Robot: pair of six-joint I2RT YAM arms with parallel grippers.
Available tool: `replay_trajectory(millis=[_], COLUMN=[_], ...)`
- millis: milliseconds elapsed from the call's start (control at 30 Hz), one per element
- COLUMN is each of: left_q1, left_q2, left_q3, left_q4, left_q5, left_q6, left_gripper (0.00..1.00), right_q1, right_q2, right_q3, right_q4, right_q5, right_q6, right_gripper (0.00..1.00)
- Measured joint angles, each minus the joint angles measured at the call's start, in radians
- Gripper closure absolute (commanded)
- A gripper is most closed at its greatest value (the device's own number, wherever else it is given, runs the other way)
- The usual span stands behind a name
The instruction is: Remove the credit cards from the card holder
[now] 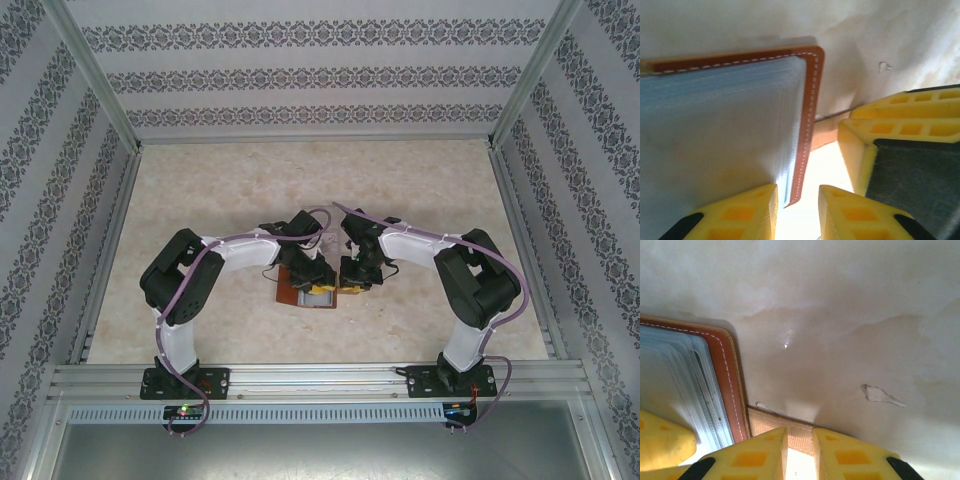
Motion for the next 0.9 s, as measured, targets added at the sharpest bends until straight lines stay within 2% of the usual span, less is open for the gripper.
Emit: replay_trajectory(millis=[433, 900], left_q1=[-0.008, -0.018], left_q2=[0.003, 0.003], left_q3=[0.088, 0.162], left_q4=[-0.189, -0.397], left_q5=[-0.149, -0.331], left_q6=[0.072, 0.091], left_gripper=[0.68, 0.61], right_q1=[0.000, 0.000], right_q2=[0.000, 0.000], right_q3=[0.000, -0.001], right_q4=[0.000, 0.001], right_q5=[-0.001, -0.006], right_q6=[-0.003, -0.006], right_gripper=[0.76, 0.76])
